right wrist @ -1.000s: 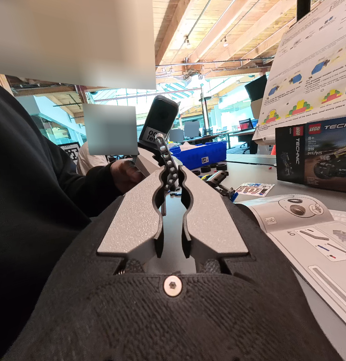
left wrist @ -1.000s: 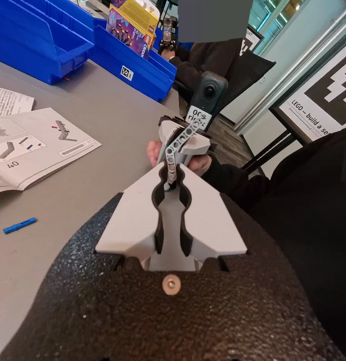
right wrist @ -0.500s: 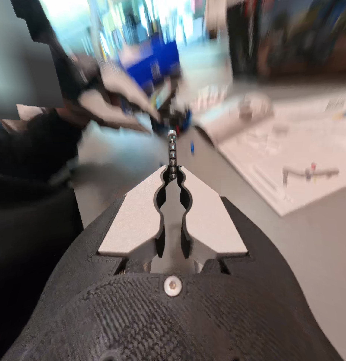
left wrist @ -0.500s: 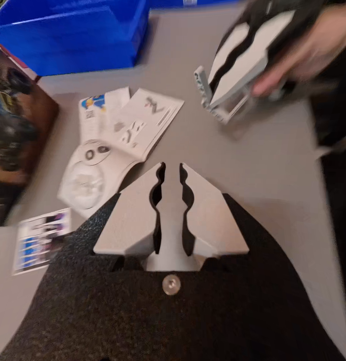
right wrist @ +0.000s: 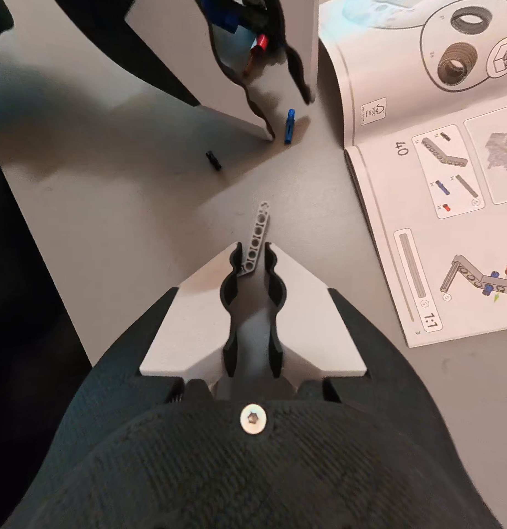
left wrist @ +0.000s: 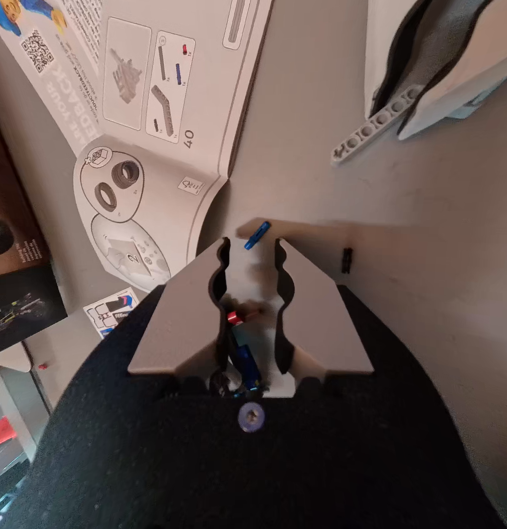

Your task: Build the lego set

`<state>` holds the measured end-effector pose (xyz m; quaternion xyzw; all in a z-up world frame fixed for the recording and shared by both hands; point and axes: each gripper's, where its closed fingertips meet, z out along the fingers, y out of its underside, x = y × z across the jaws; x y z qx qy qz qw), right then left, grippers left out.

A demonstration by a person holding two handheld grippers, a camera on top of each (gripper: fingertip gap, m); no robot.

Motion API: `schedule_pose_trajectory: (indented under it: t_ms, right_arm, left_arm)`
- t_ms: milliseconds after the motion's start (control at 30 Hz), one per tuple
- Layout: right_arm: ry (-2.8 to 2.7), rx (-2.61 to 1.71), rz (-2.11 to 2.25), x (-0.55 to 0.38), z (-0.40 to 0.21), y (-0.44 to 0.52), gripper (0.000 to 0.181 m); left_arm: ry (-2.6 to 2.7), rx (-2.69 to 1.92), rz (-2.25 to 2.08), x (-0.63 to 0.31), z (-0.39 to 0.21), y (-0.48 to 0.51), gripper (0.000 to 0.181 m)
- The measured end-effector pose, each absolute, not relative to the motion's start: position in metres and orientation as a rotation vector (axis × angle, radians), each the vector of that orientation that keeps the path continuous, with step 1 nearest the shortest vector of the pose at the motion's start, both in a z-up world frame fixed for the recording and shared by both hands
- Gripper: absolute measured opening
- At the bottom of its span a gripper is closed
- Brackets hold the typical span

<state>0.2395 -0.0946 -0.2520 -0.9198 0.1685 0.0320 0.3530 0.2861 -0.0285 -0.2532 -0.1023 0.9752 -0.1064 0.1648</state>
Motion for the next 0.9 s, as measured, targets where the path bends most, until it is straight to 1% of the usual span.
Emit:
schedule_pose_trajectory:
  t_ms: [33, 133, 200, 367, 533, 567, 600, 633, 700, 900]
  right_arm:
    - [0.442, -2.37, 0.072, 0.241, -0.251, -0.095, 0.02]
    - [0.466, -2.313, 0.05, 0.246, -0.242, -0.1, 0.03]
    - [0.48, -2.268, -0.017, 0.253, -0.232, -0.106, 0.031]
    - [0.297, -2.184, -0.179, 0.25, -0.215, -0.1, 0.022]
    - [-0.026, -2.021, -0.357, 0.235, -0.182, -0.082, 0.017]
    - [-0.092, -1.996, -0.405, 0.231, -0.177, -0.08, 0.018]
    - [-0.144, -1.985, -0.451, 0.228, -0.174, -0.078, 0.022]
    - [-0.188, -1.996, -0.467, 0.224, -0.175, -0.077, 0.027]
    - [-0.217, -2.052, -0.46, 0.219, -0.184, -0.076, 0.028]
    - [-0.197, -2.038, -0.372, 0.207, -0.183, -0.074, 0.014]
  left_arm:
    - [2.79, -0.302, -0.332, 0.286, -0.254, -0.031, 0.024]
    - [2.848, -0.38, -0.373, 0.28, -0.256, -0.032, 0.017]
    - [2.888, -0.417, -0.361, 0.272, -0.258, -0.03, 0.002]
    - [2.83, -0.462, -0.413, 0.262, -0.256, -0.035, 0.002]
    - [2.797, -0.429, -0.786, 0.236, -0.222, -0.063, 0.002]
    - [2.81, -0.444, -0.874, 0.23, -0.215, -0.067, 0.001]
    - [2.823, -0.46, -0.954, 0.225, -0.208, -0.071, 0.001]
    - [2.821, -0.475, -1.018, 0.222, -0.201, -0.073, 0.001]
    - [2.82, -0.479, -1.105, 0.218, -0.191, -0.075, 0.002]
    - [2.815, -0.332, -1.137, 0.207, -0.187, -0.08, 0.002]
